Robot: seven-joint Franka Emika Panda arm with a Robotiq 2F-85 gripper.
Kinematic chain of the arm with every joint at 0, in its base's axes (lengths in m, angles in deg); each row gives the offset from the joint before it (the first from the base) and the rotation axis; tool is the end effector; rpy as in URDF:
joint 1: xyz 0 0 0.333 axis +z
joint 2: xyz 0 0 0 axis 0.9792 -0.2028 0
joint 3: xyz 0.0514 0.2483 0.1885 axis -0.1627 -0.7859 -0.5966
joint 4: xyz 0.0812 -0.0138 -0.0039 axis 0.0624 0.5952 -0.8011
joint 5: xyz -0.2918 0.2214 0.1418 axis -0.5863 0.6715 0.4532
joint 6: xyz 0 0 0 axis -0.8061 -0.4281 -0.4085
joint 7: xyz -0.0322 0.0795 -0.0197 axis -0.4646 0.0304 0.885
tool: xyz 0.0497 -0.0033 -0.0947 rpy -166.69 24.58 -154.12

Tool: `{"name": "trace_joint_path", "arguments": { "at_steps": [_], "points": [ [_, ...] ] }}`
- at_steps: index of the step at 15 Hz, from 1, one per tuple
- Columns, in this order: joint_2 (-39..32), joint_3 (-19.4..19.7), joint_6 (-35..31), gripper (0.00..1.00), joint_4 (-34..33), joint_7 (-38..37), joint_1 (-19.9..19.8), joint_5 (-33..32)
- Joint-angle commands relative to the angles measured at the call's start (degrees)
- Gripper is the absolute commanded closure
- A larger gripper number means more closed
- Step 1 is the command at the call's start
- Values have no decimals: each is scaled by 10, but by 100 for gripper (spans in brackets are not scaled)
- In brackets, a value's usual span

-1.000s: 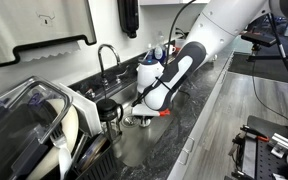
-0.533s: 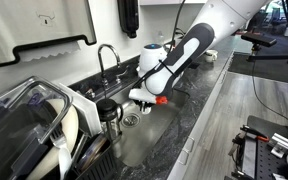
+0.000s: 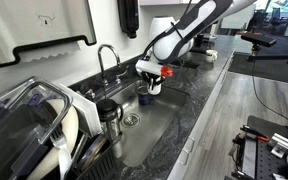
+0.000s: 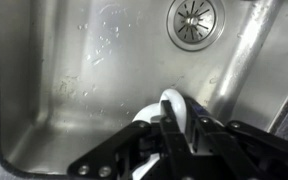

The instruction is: Take the white cup out of the sink, put it on the counter then pour the water from the blue cup in the sink

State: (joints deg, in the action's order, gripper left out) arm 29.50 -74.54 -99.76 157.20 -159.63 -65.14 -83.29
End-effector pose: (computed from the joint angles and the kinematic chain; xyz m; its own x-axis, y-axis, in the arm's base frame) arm 0.6361 0.0183 0.2868 0.2813 -0.9566 0.0756 -0.9413 -0.2904 -0.1718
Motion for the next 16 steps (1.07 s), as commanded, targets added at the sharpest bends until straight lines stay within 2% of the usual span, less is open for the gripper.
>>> {"name": "trace_joint_path", "arguments": {
  "at_steps": [1, 4, 10, 16],
  "points": [
    [43, 2, 53, 97, 9, -29, -41, -23],
    [52, 3, 79, 97, 5, -41, -77, -25],
    [30, 15, 74, 97, -24, -74, -138, -14],
    [-22, 7, 65, 97, -67, -83, -173, 15]
  ]
}}
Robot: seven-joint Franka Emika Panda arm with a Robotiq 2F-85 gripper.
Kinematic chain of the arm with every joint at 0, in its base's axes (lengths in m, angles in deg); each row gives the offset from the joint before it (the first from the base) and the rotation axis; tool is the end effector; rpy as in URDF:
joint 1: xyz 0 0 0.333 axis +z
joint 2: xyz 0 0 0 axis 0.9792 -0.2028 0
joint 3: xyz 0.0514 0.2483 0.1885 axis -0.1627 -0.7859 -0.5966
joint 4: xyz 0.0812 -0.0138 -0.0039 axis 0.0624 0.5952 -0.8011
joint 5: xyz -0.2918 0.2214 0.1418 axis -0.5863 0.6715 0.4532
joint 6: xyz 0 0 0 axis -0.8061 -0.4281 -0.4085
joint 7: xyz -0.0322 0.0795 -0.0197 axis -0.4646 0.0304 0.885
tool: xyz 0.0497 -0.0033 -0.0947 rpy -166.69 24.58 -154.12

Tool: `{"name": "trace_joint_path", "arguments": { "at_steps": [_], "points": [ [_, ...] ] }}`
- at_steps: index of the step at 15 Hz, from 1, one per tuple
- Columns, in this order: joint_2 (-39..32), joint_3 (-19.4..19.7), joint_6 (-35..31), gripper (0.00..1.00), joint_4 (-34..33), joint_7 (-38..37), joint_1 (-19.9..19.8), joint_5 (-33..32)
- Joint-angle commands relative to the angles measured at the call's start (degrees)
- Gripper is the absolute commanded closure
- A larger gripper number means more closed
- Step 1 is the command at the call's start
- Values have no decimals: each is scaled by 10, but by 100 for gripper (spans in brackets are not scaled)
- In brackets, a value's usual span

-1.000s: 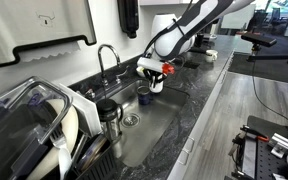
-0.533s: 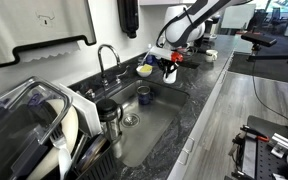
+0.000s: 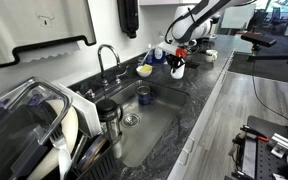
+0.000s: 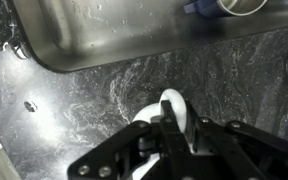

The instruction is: Take the white cup out of the sink, put it on the counter then pour the water from the blue cup in the sink

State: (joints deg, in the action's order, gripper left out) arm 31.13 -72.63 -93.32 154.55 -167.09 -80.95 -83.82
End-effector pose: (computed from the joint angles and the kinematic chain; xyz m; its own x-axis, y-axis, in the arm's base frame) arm 0.6167 -0.1737 0.3149 -0.1385 -0.9888 0.0548 -0.9811 0.1294 -0.1440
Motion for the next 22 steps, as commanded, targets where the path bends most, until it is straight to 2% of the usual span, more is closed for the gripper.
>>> {"name": "trace_joint_path", "arguments": {
  "at_steps": [1, 7, 8, 10, 14, 17, 19, 22],
  "points": [
    [-49, -14, 4, 97, -51, -8, -18, 27],
    [-109, -15, 17, 97, -106, -12, -24, 44],
    [-112, -15, 15, 61, -110, -12, -23, 42],
    [-117, -16, 16, 54, -118, -11, -23, 43],
    [-122, -20, 25, 27, -125, -9, -20, 41],
    [-98, -29, 50, 5, -110, 1, -13, 37],
    [-79, -34, 71, 0, -102, 0, -6, 32],
    [-64, -48, 58, 0, -96, 19, 3, 26]
  ]
}}
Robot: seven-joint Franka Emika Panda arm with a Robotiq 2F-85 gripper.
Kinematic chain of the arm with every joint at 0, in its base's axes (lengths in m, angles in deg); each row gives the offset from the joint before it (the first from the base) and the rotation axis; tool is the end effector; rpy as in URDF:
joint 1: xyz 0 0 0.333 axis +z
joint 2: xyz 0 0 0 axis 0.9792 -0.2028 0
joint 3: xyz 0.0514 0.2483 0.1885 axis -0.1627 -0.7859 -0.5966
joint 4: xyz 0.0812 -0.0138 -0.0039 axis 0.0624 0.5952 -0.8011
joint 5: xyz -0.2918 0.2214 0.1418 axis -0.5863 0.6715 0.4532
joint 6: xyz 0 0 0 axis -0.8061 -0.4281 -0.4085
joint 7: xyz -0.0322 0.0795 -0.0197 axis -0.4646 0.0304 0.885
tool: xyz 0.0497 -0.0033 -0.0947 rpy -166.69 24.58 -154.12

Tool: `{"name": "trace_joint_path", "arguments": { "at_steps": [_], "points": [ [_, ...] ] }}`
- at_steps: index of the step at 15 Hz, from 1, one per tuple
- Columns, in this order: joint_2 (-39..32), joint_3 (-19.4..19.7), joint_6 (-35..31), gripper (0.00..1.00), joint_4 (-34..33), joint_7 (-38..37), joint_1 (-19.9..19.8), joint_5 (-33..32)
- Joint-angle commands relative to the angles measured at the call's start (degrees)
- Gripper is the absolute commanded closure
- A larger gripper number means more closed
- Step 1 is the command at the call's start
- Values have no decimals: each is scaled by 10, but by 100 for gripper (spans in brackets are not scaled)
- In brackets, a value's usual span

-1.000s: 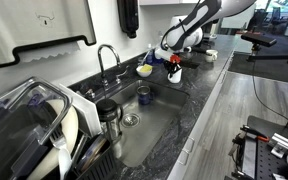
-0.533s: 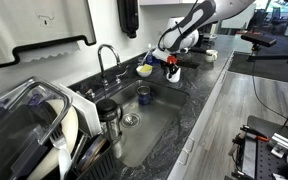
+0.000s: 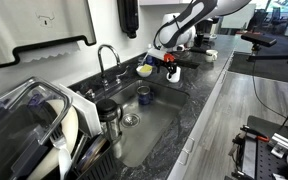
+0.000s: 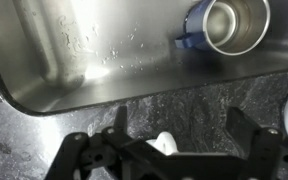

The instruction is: Take the white cup out of the sink, put it on the counter then pour the water from the blue cup in the sink

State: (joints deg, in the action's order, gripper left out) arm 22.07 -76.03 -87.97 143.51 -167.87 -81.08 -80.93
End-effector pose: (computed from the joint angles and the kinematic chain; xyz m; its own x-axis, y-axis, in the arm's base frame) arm 0.6654 -0.1418 0.2854 -0.1149 -0.9934 0.0055 -0.9893 0.1139 -0.0914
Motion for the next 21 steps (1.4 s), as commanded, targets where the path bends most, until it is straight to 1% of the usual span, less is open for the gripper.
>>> {"name": "trace_joint_path", "arguments": {
  "at_steps": [1, 4, 6, 8, 11, 14, 16, 18, 21],
  "points": [
    [28, -23, 13, 0, 10, 47, 5, -4],
    [20, -56, 22, 0, 5, 129, 3, 10],
    [3, -56, 38, 0, -9, 135, 14, 1],
    [-13, -49, 35, 0, -17, 120, 24, -6],
    [-39, -31, -4, 0, -24, 70, 36, -6],
    [-63, -15, -34, 0, -29, -1, 41, 2],
    [-79, -10, -37, 0, -36, -57, 40, 13],
    [-92, -11, -38, 0, -39, -109, 36, 25],
    [-101, -33, -43, 0, -38, -153, 17, 75]
  ]
}}
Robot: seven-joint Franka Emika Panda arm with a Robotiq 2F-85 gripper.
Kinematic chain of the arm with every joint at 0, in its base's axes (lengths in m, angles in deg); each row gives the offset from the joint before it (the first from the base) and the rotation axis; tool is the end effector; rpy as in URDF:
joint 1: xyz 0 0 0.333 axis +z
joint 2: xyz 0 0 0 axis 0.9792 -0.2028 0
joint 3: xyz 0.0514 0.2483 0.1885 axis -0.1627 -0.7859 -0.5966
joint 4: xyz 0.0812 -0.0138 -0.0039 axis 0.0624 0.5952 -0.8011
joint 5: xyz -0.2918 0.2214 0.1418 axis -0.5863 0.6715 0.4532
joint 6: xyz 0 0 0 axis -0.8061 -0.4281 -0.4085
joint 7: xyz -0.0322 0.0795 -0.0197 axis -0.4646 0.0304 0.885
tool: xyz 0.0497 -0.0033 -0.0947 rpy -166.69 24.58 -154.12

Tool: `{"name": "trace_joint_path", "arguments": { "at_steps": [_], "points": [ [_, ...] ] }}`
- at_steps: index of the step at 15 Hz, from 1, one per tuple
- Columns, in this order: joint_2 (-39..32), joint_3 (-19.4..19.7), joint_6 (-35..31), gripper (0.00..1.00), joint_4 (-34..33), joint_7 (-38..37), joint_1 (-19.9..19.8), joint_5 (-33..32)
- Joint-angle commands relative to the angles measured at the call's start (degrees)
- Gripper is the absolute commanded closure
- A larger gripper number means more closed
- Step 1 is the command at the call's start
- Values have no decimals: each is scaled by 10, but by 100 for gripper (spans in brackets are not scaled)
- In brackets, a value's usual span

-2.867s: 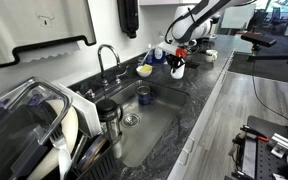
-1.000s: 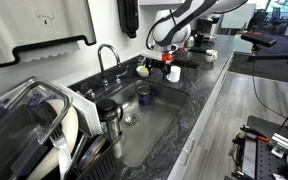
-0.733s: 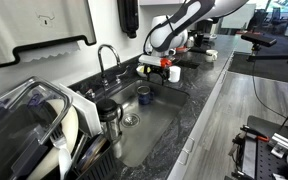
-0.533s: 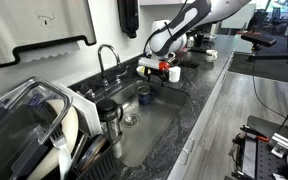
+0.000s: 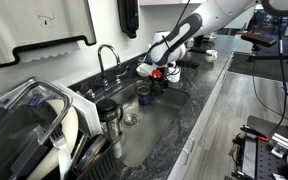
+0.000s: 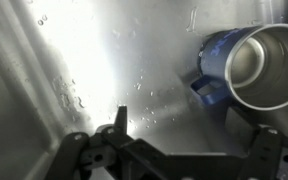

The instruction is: Take the white cup out of the sink, put it on the counter then pour the water from the blue cup in the sink

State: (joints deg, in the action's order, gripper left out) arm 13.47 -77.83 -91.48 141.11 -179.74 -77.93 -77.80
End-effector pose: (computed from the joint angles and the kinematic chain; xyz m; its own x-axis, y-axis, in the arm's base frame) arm 0.6803 -0.0871 0.2060 -0.2724 -0.9614 -0.0381 -0.9608 0.2739 -0.0417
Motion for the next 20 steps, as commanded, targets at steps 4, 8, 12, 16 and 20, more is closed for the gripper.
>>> {"name": "trace_joint_path", "arguments": {
  "at_steps": [4, 8, 12, 16, 20],
  "points": [
    [-11, -8, -1, 0, -6, -31, -6, 29],
    [-11, -8, -1, 0, -8, -34, -7, 29],
    [-17, -10, -20, 0, -8, -95, -7, 59],
    [-23, -8, -60, 0, -9, -193, -6, 92],
    [-41, 13, -96, 0, -15, -316, 7, 80]
  ]
}}
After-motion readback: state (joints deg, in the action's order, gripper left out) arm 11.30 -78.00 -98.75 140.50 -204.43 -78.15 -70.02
